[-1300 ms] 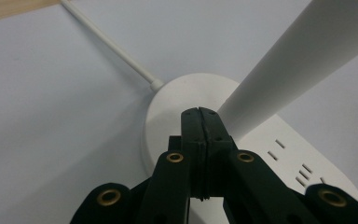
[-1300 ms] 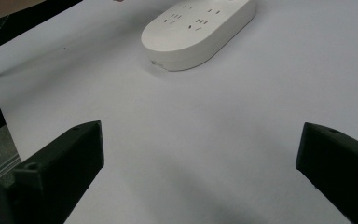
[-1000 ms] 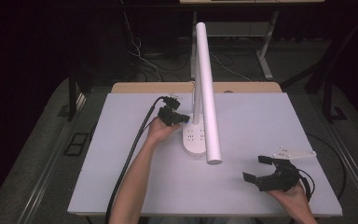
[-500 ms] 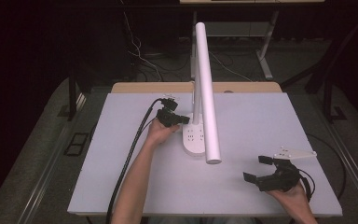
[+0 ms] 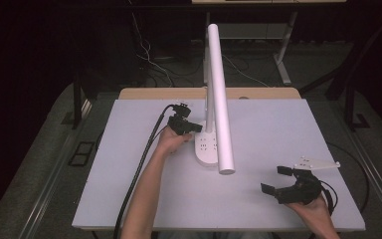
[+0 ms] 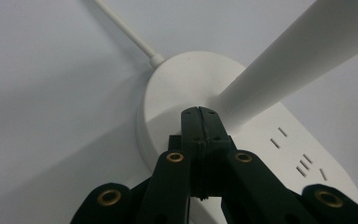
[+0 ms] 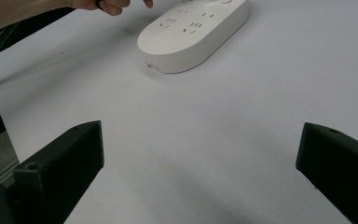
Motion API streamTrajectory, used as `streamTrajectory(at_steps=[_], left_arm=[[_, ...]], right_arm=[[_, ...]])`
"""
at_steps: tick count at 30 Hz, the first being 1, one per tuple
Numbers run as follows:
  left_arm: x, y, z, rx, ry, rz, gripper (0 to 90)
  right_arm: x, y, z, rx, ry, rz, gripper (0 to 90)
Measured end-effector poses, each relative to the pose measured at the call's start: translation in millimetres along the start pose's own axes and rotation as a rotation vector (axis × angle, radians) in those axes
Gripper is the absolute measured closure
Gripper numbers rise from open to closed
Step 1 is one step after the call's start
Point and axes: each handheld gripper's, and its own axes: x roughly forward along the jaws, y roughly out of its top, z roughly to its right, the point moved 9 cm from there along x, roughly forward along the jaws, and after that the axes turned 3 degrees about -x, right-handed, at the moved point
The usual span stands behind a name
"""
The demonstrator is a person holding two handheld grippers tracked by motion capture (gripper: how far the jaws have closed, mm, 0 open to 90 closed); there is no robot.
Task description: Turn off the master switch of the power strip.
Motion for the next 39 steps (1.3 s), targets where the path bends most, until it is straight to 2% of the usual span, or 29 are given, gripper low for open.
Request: streamTrajectory(at_steps=[2, 5, 6, 8, 9, 10, 11, 12, 13, 15, 16, 17, 18, 19, 20, 22, 23, 24, 26, 32, 39], left_arm=[[-1.1, -1.5, -1.2, 0.017, 0.009, -0.033, 90.0], [-1.1, -1.7, -0.8, 0.008, 0.014, -0.034, 90.0], [0.7, 0.2, 1.5, -0.022, 0.014, -0.009, 90.0], [0.4, -0.4, 1.2, -0.009, 0.019, -0.013, 90.0], [-1.3, -1.7, -0.2, 0.018, 0.025, -0.031, 90.0], [-0.1, -0.5, 1.6, 0.009, 0.028, -0.013, 90.0], [-0.5, -1.0, 1.4, 0.035, 0.037, -0.018, 90.0], [0.5, -0.2, 3.4, 0.041, 0.045, -0.002, 90.0], [-1.5, -2.4, 1.9, 0.080, 0.054, -0.020, 90.0], [0.0, -1.4, 4.3, 0.042, 0.031, 0.012, 90.0], [-2.2, -0.9, 3.7, 0.045, 0.014, 0.017, 90.0], [-3.0, 0.3, 3.4, 0.035, 0.017, 0.026, 90.0], [-5.6, -2.0, 1.0, 0.072, 0.018, -0.001, 90.0], [-4.1, -0.7, 4.4, 0.041, 0.011, 0.020, 90.0], [-5.6, -4.3, 5.1, 0.091, -0.014, -0.005, 90.0], [-6.4, -4.7, 5.6, 0.097, -0.022, -0.001, 90.0], [-10.4, -2.4, 5.3, 0.083, -0.035, 0.035, 90.0], [-10.4, -2.4, 5.3, 0.083, -0.035, 0.035, 90.0], [-19.7, 4.3, 5.8, 0.060, -0.049, 0.096, 90.0], [-38.7, 10.0, 3.6, 0.071, -0.049, 0.127, 90.0], [-56.3, 6.6, -0.7, 0.109, -0.023, 0.118, 89.9]], right_arm=[[-0.2, 0.1, -0.2, 0.001, 0.001, 0.002, 0.1], [-1.2, 0.5, 0.6, 0.000, -0.001, 0.009, 0.1], [-1.3, 0.5, 0.6, 0.001, -0.001, 0.010, 0.1], [-1.2, 0.4, 0.7, 0.001, -0.001, 0.009, 0.1], [-1.2, 0.3, 0.6, 0.001, -0.001, 0.008, 0.1], [-0.9, 0.3, 0.6, -0.001, -0.002, 0.009, 0.1], [-0.9, 0.3, 0.7, -0.001, -0.003, 0.009, 0.1], [-0.9, 0.3, 0.7, -0.001, -0.003, 0.009, 0.1], [-0.9, 0.4, 0.7, 0.001, -0.003, 0.009, 0.1], [-0.8, 0.4, 1.1, 0.003, -0.004, 0.009, 0.1], [-0.6, 0.4, 1.2, 0.003, -0.005, 0.009, 0.1], [-0.1, 0.2, 1.5, 0.002, -0.006, 0.009, 0.1], [-0.1, 0.2, 1.5, 0.002, -0.006, 0.009, 0.1], [0.5, 0.1, 2.3, 0.003, -0.004, 0.007, 0.1], [0.6, 0.2, 2.6, 0.007, -0.004, 0.008, 0.1], [0.5, 0.5, 2.9, 0.014, -0.003, 0.009, 0.1], [0.5, 0.5, 3.1, 0.014, -0.004, 0.009, 0.1], [0.5, 0.4, 3.3, 0.015, -0.005, 0.009, 0.1], [0.7, 0.6, 3.5, 0.012, -0.005, 0.011, 0.1], [0.8, 1.3, 4.4, 0.012, -0.007, 0.019, 0.1], [1.6, 1.8, 4.8, 0.017, -0.008, 0.020, 0.1]])
